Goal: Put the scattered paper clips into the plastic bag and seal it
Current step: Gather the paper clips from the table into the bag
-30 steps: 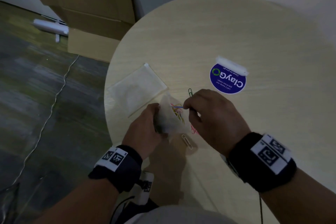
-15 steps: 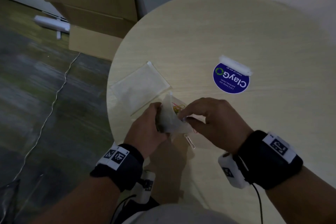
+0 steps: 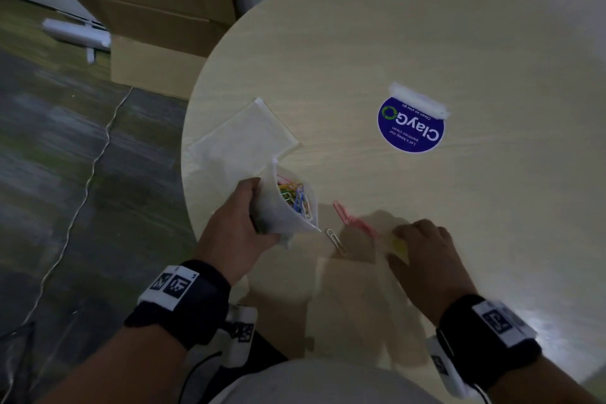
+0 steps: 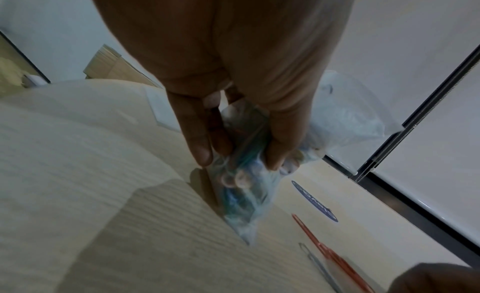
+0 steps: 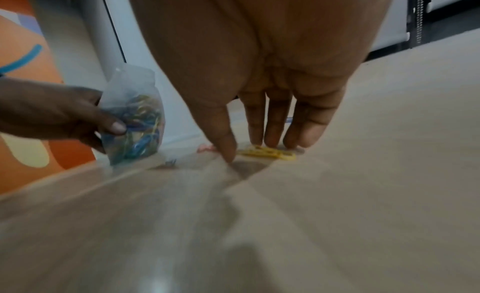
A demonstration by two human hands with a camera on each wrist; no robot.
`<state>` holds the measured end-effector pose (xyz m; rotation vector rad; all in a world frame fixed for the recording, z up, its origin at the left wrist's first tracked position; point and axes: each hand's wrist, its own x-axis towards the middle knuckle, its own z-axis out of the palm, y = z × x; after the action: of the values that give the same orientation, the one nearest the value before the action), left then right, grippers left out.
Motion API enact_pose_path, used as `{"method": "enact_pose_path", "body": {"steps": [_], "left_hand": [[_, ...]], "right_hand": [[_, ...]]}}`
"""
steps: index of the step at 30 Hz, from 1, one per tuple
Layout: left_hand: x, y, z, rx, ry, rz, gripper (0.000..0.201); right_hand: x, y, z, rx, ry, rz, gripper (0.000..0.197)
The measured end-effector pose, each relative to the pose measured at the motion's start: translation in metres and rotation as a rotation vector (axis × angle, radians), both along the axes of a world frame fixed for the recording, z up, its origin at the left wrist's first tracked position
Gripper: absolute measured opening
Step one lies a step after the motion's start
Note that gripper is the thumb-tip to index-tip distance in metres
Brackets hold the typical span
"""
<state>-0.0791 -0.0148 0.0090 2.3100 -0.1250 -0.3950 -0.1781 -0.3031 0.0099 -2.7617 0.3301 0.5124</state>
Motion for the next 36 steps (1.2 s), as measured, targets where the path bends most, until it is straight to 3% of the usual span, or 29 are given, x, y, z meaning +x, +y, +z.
{"method": "enact_pose_path", "body": {"steps": [5,9,13,19,23,27,31,36], "left_hand": [[-0.001,0.001,0.003,-0.024,0.0,-0.002,0.081],[0.0,-0.003,0.007,-0.023,0.0,-0.012,0.08],[0.0,-0.003,0.008,-0.032,0.014,-0.009,0.079],[-0.001,-0.002,0.005,-0.029,0.007,0.001,0.081],[-0.001,-0.003,0.003,-0.026,-0.004,0.008,0.08],[-0.001,-0.002,0.003,-0.027,0.019,0.014,0.082],[-0.002,-0.002,0.001,-0.02,0.013,0.019,0.084],[-0.002,-0.003,0.001,-0.022,0.016,0.021,0.084]], "right_hand": [[-0.018,-0.01,-0.01,0.064,-0.051,-0.067,0.021],[0.001,-0.005,-0.005,0.176,-0.019,-0.148,0.016],[0.027,0.013,-0.002,0.256,-0.116,-0.179,0.02],[0.046,0.027,-0.003,0.194,0.032,-0.075,0.006],[0.057,0.026,0.003,0.196,0.037,-0.116,0.017],[0.07,0.037,0.012,0.385,-0.026,-0.239,0.02],[0.081,0.047,0.001,0.283,0.011,-0.154,0.009],[0.079,0.057,-0.011,0.145,-0.049,0.001,0.024]]}}
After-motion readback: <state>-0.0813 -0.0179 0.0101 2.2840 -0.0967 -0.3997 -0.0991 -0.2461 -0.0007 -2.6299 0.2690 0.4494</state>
